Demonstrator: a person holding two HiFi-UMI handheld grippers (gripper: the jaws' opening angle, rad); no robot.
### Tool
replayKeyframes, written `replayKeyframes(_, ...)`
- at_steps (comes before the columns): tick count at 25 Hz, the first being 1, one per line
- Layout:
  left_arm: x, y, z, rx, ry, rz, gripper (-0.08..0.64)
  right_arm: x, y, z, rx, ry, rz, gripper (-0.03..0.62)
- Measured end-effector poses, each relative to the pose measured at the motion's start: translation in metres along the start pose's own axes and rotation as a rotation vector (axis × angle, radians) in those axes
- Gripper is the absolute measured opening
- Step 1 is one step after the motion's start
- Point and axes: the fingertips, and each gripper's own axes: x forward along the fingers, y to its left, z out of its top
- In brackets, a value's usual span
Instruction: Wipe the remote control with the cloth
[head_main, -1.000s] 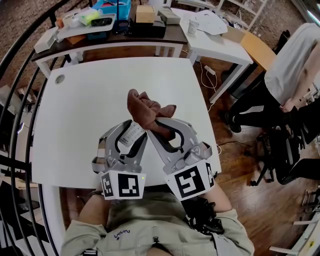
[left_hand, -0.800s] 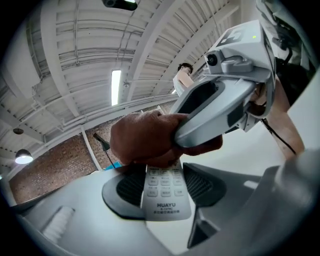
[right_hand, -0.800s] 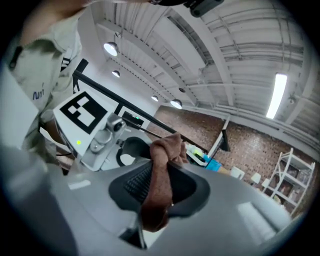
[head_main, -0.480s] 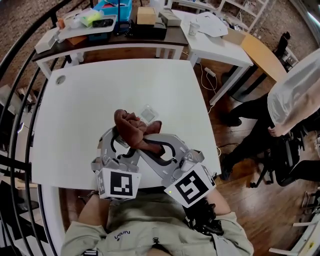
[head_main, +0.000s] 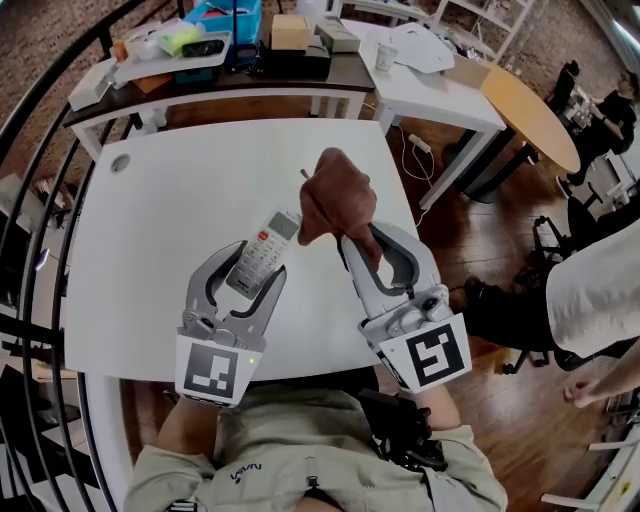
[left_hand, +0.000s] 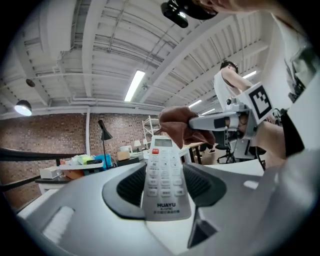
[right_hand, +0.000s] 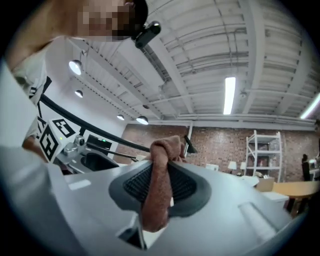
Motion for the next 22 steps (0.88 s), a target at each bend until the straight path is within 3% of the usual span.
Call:
replayKeyframes(4, -0.005, 0.002, 0.008, -0.097, -0.037, -0.008, 0.241, 0.002, 0.000, -0.011, 0.023, 0.024, 0.019, 0.077)
replayKeyframes(16, -0.011, 0.002, 0.018, -0.161, -0.080, -0.005, 0.241, 0.007, 0.047, -0.012, 0.122, 0.000, 0.202, 0.077)
replayKeyframes(22, -0.015, 0.004, 0.019, -0.077, -0.097, -0.016, 0.241, 0.004, 0.062, -0.016, 0.160, 0.001, 0.278, 0.077)
